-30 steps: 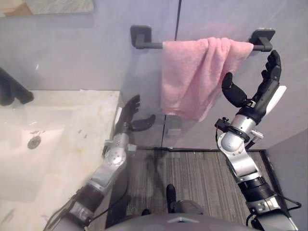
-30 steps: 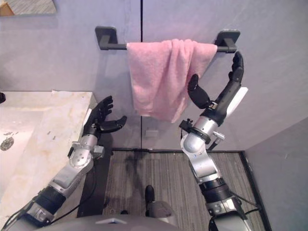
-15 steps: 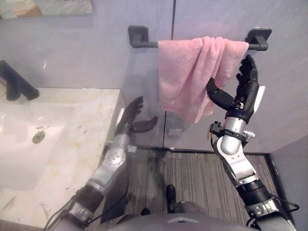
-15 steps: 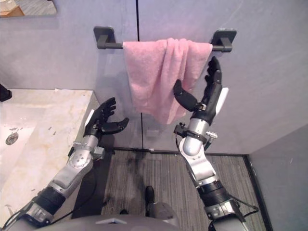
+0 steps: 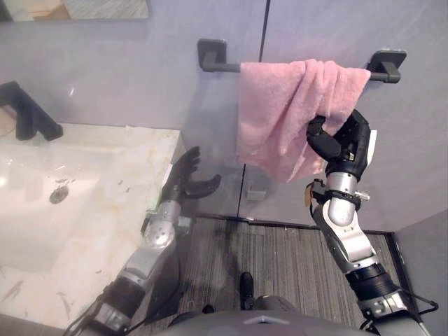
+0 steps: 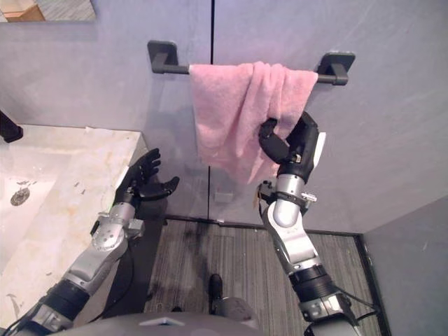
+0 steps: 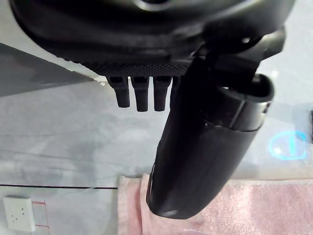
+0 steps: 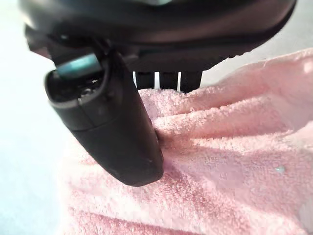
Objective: Organize the bathroom.
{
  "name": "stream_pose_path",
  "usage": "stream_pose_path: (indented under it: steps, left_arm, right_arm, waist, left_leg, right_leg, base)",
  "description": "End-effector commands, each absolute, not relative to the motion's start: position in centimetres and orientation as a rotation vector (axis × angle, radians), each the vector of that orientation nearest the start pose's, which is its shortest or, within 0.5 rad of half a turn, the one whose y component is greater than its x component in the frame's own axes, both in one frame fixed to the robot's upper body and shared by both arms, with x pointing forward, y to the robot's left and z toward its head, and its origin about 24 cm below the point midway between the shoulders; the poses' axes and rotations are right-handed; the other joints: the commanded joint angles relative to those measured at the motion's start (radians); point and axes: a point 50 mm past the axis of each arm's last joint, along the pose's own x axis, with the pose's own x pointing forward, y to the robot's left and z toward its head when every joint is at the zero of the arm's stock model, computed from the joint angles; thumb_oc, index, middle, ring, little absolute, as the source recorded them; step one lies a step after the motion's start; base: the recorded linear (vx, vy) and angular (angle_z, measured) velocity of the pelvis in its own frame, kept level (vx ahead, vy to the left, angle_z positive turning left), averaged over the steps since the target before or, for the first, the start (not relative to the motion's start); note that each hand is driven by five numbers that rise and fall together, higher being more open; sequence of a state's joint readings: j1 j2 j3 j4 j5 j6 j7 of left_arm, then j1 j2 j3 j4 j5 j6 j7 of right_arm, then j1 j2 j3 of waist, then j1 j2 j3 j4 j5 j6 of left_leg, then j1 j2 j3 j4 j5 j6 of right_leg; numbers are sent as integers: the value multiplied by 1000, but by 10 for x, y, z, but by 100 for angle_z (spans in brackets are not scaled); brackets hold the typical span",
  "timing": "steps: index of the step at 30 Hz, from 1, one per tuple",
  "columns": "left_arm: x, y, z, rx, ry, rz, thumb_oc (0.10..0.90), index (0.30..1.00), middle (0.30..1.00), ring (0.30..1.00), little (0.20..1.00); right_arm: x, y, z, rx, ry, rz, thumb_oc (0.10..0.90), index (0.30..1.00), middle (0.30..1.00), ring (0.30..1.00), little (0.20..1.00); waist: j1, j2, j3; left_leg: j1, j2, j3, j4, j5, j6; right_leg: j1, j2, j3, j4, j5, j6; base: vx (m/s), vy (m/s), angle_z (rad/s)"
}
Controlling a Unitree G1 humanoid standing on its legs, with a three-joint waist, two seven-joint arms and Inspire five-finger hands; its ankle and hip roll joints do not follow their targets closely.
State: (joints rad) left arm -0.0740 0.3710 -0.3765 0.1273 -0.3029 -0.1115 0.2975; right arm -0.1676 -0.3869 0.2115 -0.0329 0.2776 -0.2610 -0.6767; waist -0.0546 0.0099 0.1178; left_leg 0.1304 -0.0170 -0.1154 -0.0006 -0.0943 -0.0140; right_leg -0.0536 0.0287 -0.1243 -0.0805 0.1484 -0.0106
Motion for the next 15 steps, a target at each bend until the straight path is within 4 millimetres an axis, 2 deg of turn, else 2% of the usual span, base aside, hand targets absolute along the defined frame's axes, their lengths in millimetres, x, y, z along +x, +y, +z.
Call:
stream_pose_path:
  steps: [1,10,11,12,15]
  left_arm:
    - [261,164,60,128,-165,-16,800,900,900,900,900]
    - [261,169,62,122,-168,12,800,900,900,900,900]
    - [261,169,62,120,-167,14,800,900,900,900,900]
    - [262,169,62,119,-166,14,800,900,900,900,900]
    - [262,168,62,121,-164,10,800,900,900,900,900]
  right_arm:
    - [264,-193,145,-8,-634,-431,400,300,300,300,300]
    - [254,-199,125,-36,-553,-443,400,300,300,300,300]
    - [254,-199,122,-30,-537,-429,772,858,858,858,858]
    - [254,-199,121,-27,-531,-422,800,900,900,900,900]
    - [254,-199,115,11,-500,-395,800,900,900,900,900]
  waist:
    - [7,-16,-75]
    - [-12,-9,-71]
    - [-15,-9,-70]
    - [-16,-9,-70]
    - [-17,-11,-69]
  left_leg:
    - [40,-21,11,98,145,-25]
    - [37,-19,29,109,152,-26]
    - [36,-20,30,111,152,-26]
    - [35,-20,31,112,153,-26]
    - [35,-20,32,114,151,-26]
  right_leg:
    - [-16,-8,34,35,-48,50]
    - [-19,1,49,44,-56,47]
    - [-18,1,51,45,-57,48]
    - [-18,1,52,45,-57,48]
    - [-19,1,56,46,-57,47]
  base:
    - [0,0,0]
    - [4,6,-2]
    - [4,9,-3]
    - [1,6,-4]
    - [-1,-1,-5]
